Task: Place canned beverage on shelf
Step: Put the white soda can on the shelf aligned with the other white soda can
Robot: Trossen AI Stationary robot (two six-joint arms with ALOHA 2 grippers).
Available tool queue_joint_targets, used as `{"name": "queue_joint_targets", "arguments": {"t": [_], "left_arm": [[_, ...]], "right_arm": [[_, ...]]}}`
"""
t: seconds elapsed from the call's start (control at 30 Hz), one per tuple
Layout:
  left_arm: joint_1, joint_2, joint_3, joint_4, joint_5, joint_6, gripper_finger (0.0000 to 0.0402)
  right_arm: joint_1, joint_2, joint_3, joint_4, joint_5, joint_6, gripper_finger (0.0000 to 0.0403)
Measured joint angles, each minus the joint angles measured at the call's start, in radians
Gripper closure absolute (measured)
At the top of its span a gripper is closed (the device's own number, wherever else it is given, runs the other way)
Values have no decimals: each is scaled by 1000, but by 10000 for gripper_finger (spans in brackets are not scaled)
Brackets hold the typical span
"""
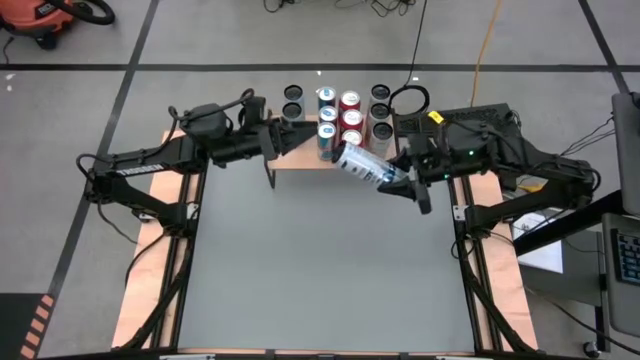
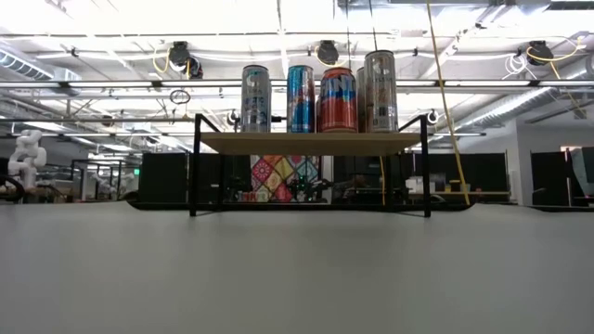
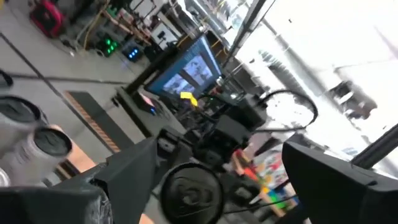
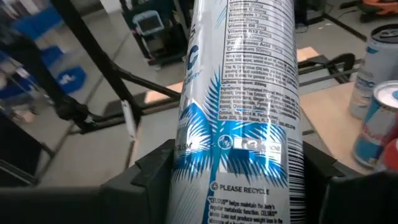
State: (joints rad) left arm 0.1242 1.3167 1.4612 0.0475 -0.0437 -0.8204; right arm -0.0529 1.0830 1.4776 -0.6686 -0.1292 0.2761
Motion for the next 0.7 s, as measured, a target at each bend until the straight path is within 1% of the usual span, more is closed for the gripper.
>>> {"name": "queue_joint_targets", "arguments": {"t": [0.1, 0.2, 0.37, 0.53, 0.7], "left_arm": [[0, 0, 0, 0, 0, 83, 55], [-2, 0, 0, 6, 2, 165, 55], [-2, -4, 0, 106, 54, 297, 55], [-2, -13, -1, 241, 92, 380, 55], [7, -43, -1, 249, 122, 420, 55]], "right_arm": [[-13, -12, 0, 36, -36, 36, 199], [-21, -11, 1, 110, -75, 65, 199], [-32, 14, -13, 277, -109, 96, 198], [-40, 56, -30, 432, -111, 138, 198], [-39, 134, -36, 662, -109, 157, 198]]}}
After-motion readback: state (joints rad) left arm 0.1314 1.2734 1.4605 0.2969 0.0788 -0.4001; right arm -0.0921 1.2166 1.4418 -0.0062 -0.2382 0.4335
